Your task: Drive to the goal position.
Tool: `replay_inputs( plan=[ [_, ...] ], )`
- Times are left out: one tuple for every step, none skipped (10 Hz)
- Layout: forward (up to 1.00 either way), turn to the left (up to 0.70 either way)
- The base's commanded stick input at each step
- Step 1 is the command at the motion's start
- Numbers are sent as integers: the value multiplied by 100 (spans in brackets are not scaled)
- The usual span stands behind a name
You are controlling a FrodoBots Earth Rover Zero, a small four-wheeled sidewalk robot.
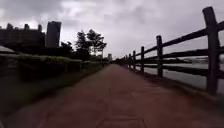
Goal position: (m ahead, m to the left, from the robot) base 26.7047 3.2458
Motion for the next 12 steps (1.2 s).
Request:
replay_inputs(
  plan=[
    [100, 0],
    [100, 0],
    [100, 0],
    [100, 0],
    [100, 0],
    [100, 0],
    [100, 0],
    [100, 0],
    [100, 0],
    [100, 0],
    [100, 0],
    [100, 0]
  ],
)
